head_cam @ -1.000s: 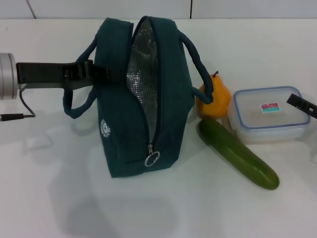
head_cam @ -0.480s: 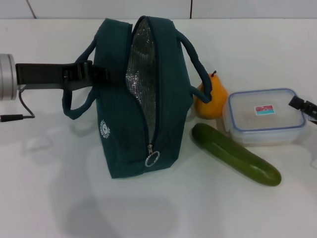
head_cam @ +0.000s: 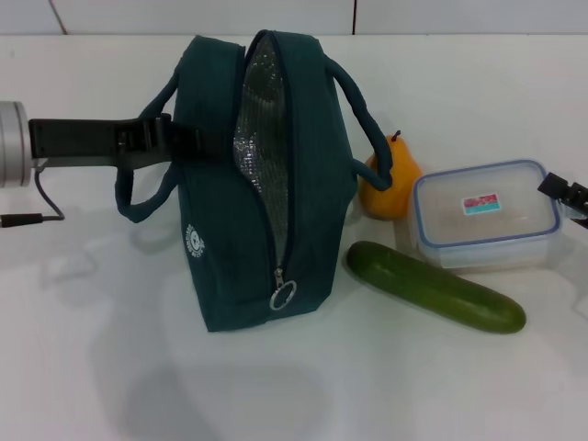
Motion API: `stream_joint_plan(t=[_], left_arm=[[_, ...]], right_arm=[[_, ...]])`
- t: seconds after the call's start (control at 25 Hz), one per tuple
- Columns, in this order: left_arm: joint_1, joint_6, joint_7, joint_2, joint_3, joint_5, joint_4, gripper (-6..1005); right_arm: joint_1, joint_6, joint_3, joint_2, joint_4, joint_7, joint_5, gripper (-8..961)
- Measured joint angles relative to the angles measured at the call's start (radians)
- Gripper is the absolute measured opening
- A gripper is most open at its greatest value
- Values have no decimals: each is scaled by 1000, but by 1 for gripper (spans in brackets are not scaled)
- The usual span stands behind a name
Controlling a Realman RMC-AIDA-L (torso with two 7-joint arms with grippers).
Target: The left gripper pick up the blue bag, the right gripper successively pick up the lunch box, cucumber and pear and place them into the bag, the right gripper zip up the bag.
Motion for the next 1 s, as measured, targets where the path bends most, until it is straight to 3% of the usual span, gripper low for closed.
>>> stream_joint_plan(t=[0.44, 0.64, 1.0], left_arm=[[-18, 1, -4, 0, 9, -1, 0, 46], [-31, 3, -7, 2, 12, 4, 0, 46], [-32, 4, -8, 2, 12, 5, 0, 46]], right_arm=[[8, 1, 0, 9, 1, 4, 0, 444], [9, 4, 0, 10, 1, 24, 0, 249], [-4, -8, 1, 10, 1, 41, 38, 205]])
